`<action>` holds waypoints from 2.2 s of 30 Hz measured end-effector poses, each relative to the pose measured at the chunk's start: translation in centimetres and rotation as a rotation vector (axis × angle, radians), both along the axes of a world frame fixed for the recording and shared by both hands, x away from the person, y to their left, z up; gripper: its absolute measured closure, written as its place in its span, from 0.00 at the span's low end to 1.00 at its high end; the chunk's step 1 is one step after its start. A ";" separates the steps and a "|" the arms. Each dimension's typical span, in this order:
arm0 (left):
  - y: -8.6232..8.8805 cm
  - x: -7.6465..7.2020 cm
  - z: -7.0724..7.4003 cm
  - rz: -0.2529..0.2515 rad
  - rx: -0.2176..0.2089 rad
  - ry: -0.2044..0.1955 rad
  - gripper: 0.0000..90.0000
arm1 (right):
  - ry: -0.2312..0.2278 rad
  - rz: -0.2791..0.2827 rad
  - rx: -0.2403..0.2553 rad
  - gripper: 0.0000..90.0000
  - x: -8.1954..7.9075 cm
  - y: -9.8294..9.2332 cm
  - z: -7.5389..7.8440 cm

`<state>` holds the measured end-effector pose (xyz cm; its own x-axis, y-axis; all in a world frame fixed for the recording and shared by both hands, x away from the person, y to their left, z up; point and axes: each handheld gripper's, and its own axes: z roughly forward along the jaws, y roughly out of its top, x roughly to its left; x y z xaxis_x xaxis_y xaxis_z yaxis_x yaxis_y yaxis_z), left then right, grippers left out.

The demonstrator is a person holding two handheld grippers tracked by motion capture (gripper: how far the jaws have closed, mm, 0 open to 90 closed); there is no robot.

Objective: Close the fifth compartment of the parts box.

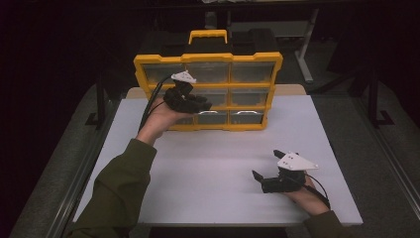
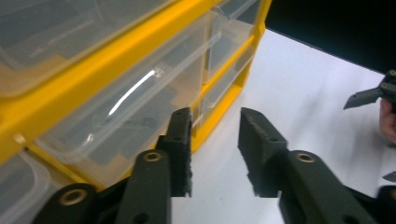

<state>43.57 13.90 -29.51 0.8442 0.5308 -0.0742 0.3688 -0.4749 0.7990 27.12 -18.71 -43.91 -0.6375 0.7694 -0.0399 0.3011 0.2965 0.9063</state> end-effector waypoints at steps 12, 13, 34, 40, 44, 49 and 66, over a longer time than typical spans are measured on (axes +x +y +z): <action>0.7 -2.2 -0.6 -0.001 0.005 -0.021 0.39 | 0.001 0.003 -0.007 0.00 0.0 0.1 -0.1; 0.8 -2.5 -0.7 -0.005 0.004 -0.020 0.38 | 0.001 0.003 -0.006 0.00 0.0 0.1 -0.1; 4.1 -6.3 -4.1 -0.017 0.010 -0.078 0.14 | 0.003 0.000 -0.017 0.00 -0.1 0.3 -0.2; 4.8 -7.5 -5.2 -0.022 -0.012 -0.081 0.09 | 0.006 0.002 -0.020 0.00 -0.1 0.3 -0.2; 5.5 -8.3 -6.2 -0.026 -0.003 -0.086 0.07 | 0.007 0.000 -0.018 0.00 -0.2 0.3 -0.2; 6.3 -9.1 -7.4 -0.016 -0.009 -0.088 0.07 | 0.003 0.001 -0.024 0.00 -0.2 0.1 -0.2; 9.2 -12.0 -11.6 0.028 -0.027 -0.075 0.00 | -0.018 0.003 -0.032 0.00 -0.1 0.1 -0.2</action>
